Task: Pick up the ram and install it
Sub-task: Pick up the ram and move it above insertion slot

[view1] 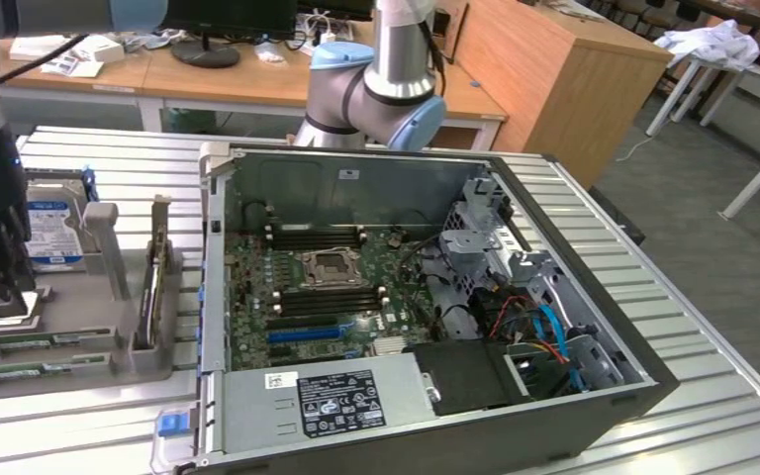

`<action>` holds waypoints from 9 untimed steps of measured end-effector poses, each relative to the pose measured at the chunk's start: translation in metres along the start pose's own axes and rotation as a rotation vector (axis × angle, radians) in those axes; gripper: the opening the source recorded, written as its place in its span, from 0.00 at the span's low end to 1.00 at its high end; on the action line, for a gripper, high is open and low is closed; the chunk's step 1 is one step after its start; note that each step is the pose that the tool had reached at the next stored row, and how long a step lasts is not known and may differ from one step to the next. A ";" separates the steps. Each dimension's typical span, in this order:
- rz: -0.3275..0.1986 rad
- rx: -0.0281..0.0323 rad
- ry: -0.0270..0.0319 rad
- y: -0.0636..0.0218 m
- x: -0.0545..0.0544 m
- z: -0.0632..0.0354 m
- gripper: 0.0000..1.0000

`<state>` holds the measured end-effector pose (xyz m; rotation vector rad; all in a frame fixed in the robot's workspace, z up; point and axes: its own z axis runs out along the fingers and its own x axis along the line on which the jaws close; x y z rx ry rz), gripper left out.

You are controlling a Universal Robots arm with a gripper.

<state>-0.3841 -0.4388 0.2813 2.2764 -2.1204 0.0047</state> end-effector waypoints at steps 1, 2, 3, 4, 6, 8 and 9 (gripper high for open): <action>0.001 0.0000 0.0001 0.0002 0.003 0.0018 0.36; 0.003 0.0000 -0.0001 0.0004 0.006 0.0037 0.36; 0.004 -0.0001 0.0000 0.0006 0.010 0.0055 0.36; 0.005 0.0000 -0.0001 0.0008 0.013 0.0073 0.36; 0.008 -0.0001 -0.0002 0.0012 0.018 0.0109 0.36; 0.011 -0.0002 -0.0004 0.0012 0.021 0.0143 0.36; 0.012 -0.0005 -0.0003 0.0013 0.021 0.0160 0.36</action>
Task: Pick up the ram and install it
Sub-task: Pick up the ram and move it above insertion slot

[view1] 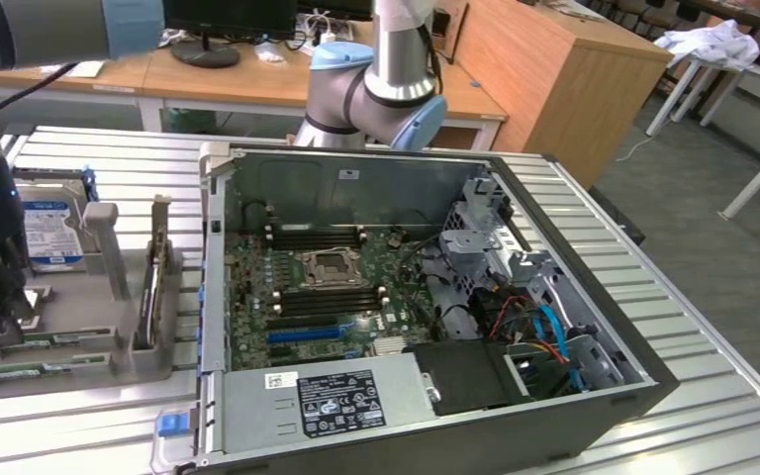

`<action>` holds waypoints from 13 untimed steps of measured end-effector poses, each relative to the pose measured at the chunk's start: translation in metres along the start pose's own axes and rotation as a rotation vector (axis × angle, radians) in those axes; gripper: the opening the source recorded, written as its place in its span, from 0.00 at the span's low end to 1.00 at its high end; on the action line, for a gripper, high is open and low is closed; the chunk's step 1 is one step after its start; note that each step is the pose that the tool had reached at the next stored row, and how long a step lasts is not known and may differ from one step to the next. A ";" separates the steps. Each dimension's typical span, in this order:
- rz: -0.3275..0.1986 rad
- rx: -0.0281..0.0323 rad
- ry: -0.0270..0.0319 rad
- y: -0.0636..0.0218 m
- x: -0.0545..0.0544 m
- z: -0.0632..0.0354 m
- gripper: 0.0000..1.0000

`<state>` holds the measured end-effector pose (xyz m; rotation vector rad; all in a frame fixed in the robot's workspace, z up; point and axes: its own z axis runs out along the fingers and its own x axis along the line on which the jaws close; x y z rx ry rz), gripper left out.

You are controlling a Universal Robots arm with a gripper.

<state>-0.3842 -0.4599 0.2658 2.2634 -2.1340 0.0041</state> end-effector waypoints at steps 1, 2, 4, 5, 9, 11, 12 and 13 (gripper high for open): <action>0.000 -0.0005 -0.0001 0.0000 0.000 0.0018 0.36; 0.000 -0.0011 0.0000 0.0000 0.000 0.0037 0.36; 0.001 -0.0017 0.0000 0.0019 -0.001 0.0072 0.36; 0.000 -0.0019 -0.0001 0.0033 -0.002 0.0091 0.36; 0.000 -0.0018 -0.0001 0.0090 -0.007 0.0165 0.36; 0.000 -0.0019 0.0001 0.0096 -0.007 0.0201 0.36; 0.000 -0.0021 0.0001 0.0096 -0.007 0.0219 0.36; 0.000 -0.0023 0.0001 0.0095 -0.007 0.0237 0.36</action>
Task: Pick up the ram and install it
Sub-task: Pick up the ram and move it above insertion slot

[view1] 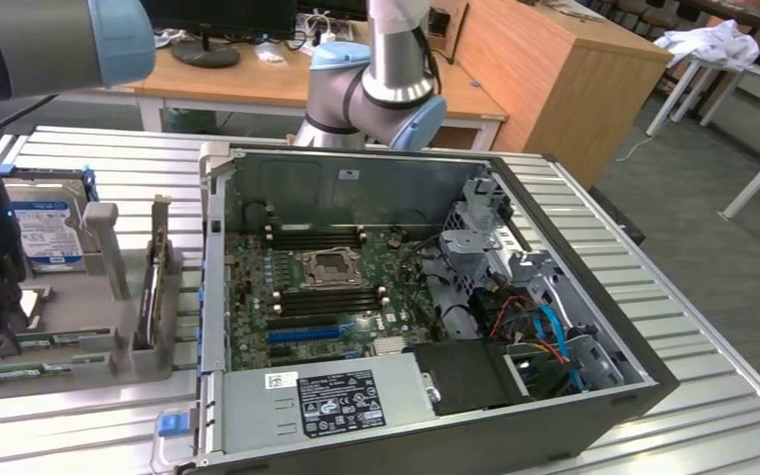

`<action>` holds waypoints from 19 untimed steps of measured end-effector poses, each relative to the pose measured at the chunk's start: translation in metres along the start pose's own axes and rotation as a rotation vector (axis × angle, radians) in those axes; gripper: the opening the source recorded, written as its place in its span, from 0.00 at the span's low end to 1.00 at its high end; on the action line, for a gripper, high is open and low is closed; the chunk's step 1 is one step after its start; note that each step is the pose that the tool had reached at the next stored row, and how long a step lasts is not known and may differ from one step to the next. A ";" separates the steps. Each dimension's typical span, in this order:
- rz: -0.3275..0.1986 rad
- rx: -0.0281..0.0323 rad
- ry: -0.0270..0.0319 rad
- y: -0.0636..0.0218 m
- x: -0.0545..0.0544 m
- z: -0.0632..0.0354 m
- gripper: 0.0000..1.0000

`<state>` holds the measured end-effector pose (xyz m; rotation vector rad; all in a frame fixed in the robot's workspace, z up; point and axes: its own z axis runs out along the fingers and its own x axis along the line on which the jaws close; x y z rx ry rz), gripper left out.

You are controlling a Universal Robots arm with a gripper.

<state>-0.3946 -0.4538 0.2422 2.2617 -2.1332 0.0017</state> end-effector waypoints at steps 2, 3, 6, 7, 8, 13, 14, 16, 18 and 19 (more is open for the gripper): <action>0.000 -0.0008 0.0000 0.0000 0.000 0.0037 0.36; 0.000 -0.0012 0.0002 0.0000 0.001 0.0052 0.36; 0.000 -0.0018 0.0007 0.0000 0.002 0.0097 0.36; 0.000 -0.0019 0.0008 0.0000 0.003 0.0114 0.36; 0.000 -0.0020 0.0008 0.0000 0.004 0.0130 0.36; 0.000 -0.0032 0.0007 0.0002 0.010 0.0211 0.36; 0.000 -0.0035 0.0007 0.0002 0.012 0.0230 0.36; 0.000 -0.0042 0.0006 -0.0002 0.012 0.0266 0.36; -0.001 -0.0053 0.0007 -0.0016 0.012 0.0301 0.36; -0.001 -0.0056 0.0006 -0.0027 0.012 0.0319 0.36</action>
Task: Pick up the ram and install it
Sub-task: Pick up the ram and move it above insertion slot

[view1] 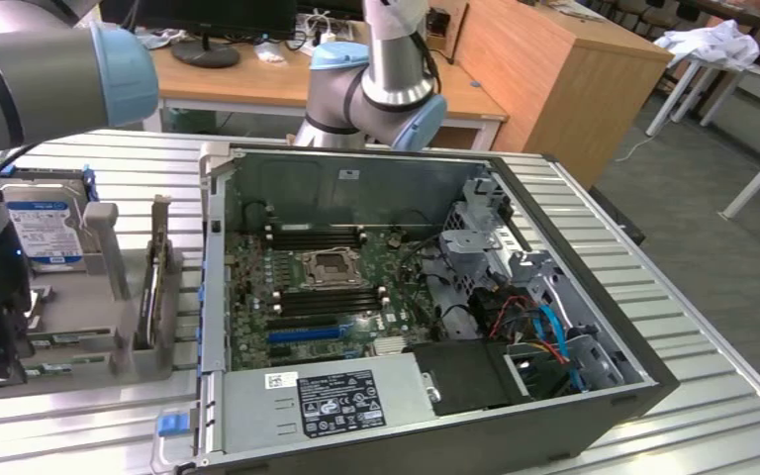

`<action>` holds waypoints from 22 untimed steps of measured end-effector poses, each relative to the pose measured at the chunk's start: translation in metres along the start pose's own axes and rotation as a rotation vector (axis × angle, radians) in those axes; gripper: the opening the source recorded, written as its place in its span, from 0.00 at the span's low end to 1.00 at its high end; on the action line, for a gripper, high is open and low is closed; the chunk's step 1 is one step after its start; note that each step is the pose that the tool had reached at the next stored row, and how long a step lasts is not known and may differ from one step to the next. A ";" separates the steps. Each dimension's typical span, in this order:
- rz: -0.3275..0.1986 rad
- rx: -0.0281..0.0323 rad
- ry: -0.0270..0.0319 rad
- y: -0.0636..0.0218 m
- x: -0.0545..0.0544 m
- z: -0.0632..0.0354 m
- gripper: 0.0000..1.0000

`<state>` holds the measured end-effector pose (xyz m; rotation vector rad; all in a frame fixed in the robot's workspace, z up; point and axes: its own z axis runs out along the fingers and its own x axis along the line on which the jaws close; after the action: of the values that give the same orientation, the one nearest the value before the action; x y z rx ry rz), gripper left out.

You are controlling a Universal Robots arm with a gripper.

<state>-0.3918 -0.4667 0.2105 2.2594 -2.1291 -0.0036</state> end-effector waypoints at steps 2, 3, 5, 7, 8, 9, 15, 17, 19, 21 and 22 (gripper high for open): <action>0.000 -0.0013 0.0000 -0.0018 0.000 0.0033 0.36; 0.000 -0.0016 -0.0001 -0.0020 -0.003 0.0036 0.36; 0.000 -0.0016 0.0002 -0.0025 -0.010 0.0036 0.36; 0.000 -0.0014 0.0002 -0.0026 -0.012 0.0037 0.36; 0.000 -0.0014 0.0002 -0.0026 -0.012 0.0037 0.36; 0.000 -0.0015 0.0002 -0.0026 -0.012 0.0037 0.36; 0.000 -0.0013 0.0000 -0.0026 -0.010 0.0072 0.36; 0.000 -0.0016 0.0002 -0.0024 -0.010 0.0106 0.36; 0.000 -0.0016 0.0002 -0.0024 -0.010 0.0143 0.36; 0.000 -0.0014 0.0003 0.0002 -0.011 0.0168 0.36; 0.000 0.0010 0.0003 0.0046 -0.011 0.0171 0.36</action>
<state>-0.3976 -0.4565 0.1933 2.2600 -2.1292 -0.0022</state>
